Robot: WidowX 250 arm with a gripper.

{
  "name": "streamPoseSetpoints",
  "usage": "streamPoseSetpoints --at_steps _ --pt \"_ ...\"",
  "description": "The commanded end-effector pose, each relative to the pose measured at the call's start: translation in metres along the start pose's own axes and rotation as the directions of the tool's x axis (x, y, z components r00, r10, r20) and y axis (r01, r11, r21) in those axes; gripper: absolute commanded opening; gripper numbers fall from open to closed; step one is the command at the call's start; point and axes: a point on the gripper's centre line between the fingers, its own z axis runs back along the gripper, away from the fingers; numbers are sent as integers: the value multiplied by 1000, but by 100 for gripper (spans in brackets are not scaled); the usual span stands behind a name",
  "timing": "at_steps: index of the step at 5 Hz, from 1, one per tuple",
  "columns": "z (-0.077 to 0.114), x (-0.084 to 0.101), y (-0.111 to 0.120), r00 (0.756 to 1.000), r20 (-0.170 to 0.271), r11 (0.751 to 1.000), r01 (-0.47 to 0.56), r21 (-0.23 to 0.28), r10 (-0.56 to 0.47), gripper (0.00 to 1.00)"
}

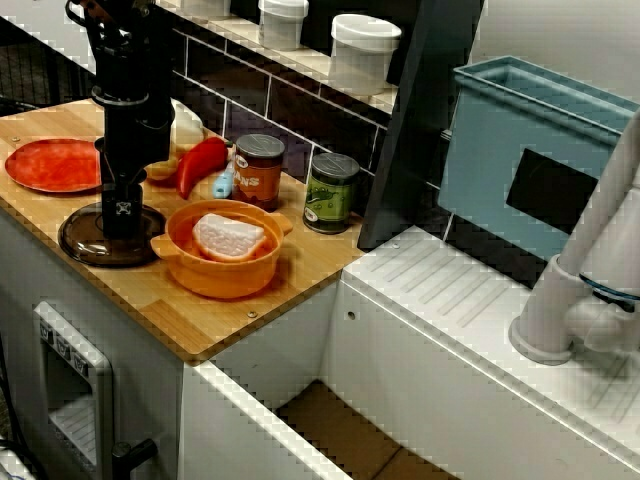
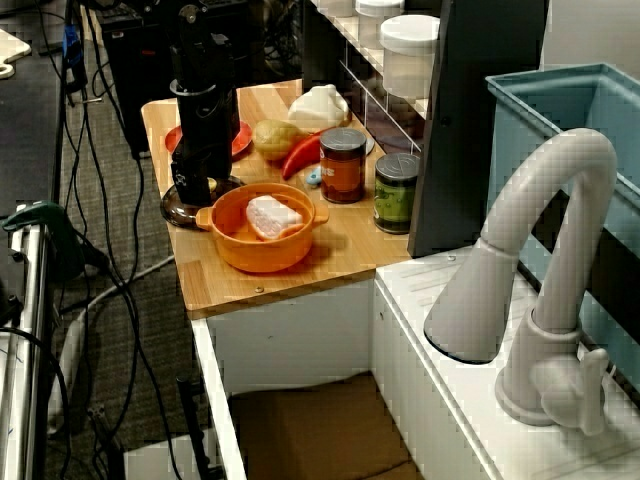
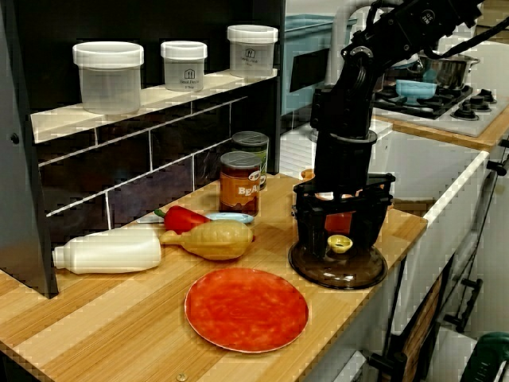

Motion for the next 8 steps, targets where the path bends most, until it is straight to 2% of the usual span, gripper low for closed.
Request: streamPoseSetpoints --at_steps 1,3,5,6,8 --pt "1 4 3 1000 3 1000 -12 23 12 0" --pt "-2 4 4 1000 -4 999 -17 30 17 0" --pt "3 7 8 999 -2 999 -37 25 37 0" --pt "11 12 11 998 4 998 -56 5 56 0" --pt "41 26 17 994 50 995 -91 -39 93 0"
